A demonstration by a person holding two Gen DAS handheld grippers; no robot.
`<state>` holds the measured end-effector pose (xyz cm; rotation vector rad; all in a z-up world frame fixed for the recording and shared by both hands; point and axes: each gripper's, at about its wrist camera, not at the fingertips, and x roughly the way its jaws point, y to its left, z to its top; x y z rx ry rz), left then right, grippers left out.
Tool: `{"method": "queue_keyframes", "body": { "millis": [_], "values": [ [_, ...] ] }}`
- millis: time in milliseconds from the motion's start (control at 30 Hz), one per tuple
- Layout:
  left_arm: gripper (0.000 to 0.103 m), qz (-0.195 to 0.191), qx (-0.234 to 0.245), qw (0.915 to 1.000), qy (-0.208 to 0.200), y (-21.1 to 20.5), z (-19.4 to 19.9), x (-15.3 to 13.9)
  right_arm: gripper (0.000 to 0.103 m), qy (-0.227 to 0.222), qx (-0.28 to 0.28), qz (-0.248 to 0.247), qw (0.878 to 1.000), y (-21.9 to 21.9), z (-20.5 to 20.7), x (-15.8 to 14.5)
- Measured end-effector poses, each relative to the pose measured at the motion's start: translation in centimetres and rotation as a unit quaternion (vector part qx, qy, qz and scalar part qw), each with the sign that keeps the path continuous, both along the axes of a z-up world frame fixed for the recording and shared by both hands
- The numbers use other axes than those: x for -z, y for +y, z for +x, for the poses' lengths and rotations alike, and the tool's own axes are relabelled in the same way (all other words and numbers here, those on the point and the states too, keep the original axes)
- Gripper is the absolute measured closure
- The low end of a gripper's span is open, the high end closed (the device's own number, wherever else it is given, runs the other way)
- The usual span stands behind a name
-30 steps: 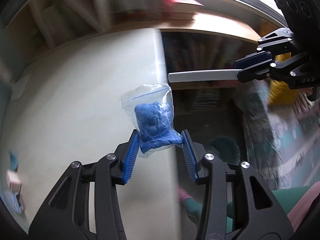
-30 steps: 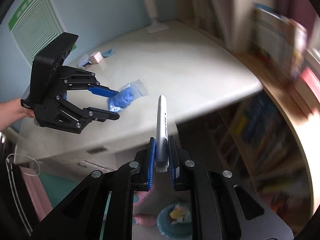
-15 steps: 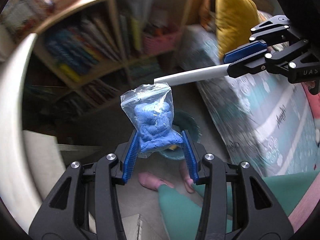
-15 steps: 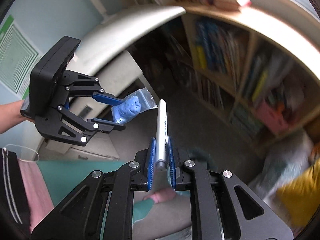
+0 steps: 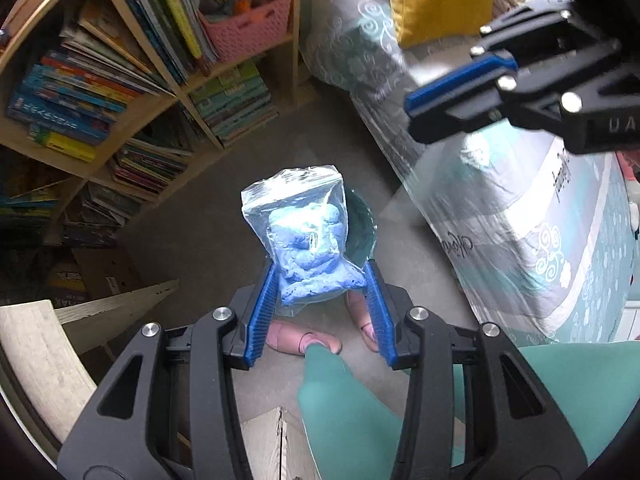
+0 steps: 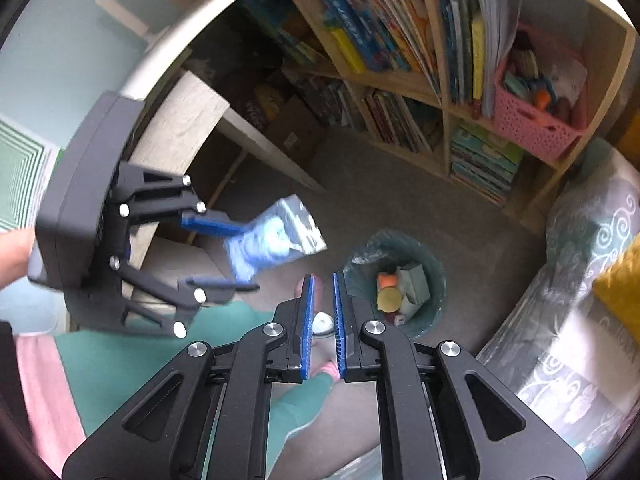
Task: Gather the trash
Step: 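Carry the blue bag and marker to the wastebasket and open both tools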
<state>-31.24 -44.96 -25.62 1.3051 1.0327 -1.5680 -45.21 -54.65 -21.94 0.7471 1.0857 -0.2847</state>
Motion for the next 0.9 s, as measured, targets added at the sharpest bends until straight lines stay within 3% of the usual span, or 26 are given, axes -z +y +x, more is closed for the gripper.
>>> {"method": "queue_keyframes", "body": {
  "millis": [133, 367, 533, 600, 700, 733, 867, 900],
  "values": [
    [0.062, 0.027, 0.003, 0.9996, -0.012, -0.2, -0.5, 2.3, 0.097, 0.009, 0.005, 0.014, 1.000, -0.5, 0.6, 1.8],
    [0.062, 0.041, -0.004, 0.9991, -0.005, -0.9, -0.1, 3.8, 0.098, 0.017, 0.011, 0.018, 1.000, -1.1, 1.0, 2.8],
    [0.062, 0.049, -0.004, 0.9988, 0.002, -1.3, -0.4, 4.7, 0.093, 0.021, 0.031, 0.020, 0.999, -1.8, -0.1, 2.6],
    [0.062, 0.054, 0.001, 0.9985, 0.003, -1.4, -0.8, 5.1, 0.083, 0.024, 0.042, 0.017, 0.999, -2.0, -0.9, 2.4],
    [0.060, 0.061, 0.007, 0.9981, 0.003, -1.6, -1.3, 5.7, 0.081, 0.024, 0.058, 0.016, 0.998, -2.2, -2.2, 2.1],
    [0.058, 0.065, 0.009, 0.9979, 0.003, -1.7, -1.5, 6.0, 0.081, 0.024, 0.064, 0.018, 0.997, -2.3, -2.7, 2.0],
    [0.025, 0.073, 0.013, 0.9972, -0.001, -1.8, -2.1, 6.3, 0.076, 0.025, 0.082, 0.017, 0.996, -2.5, -4.3, 1.8],
    [0.025, 0.071, 0.016, 0.9973, -0.001, -1.7, -2.2, 6.2, 0.075, 0.025, 0.085, 0.017, 0.996, -2.5, -4.7, 1.7]
  ]
}}
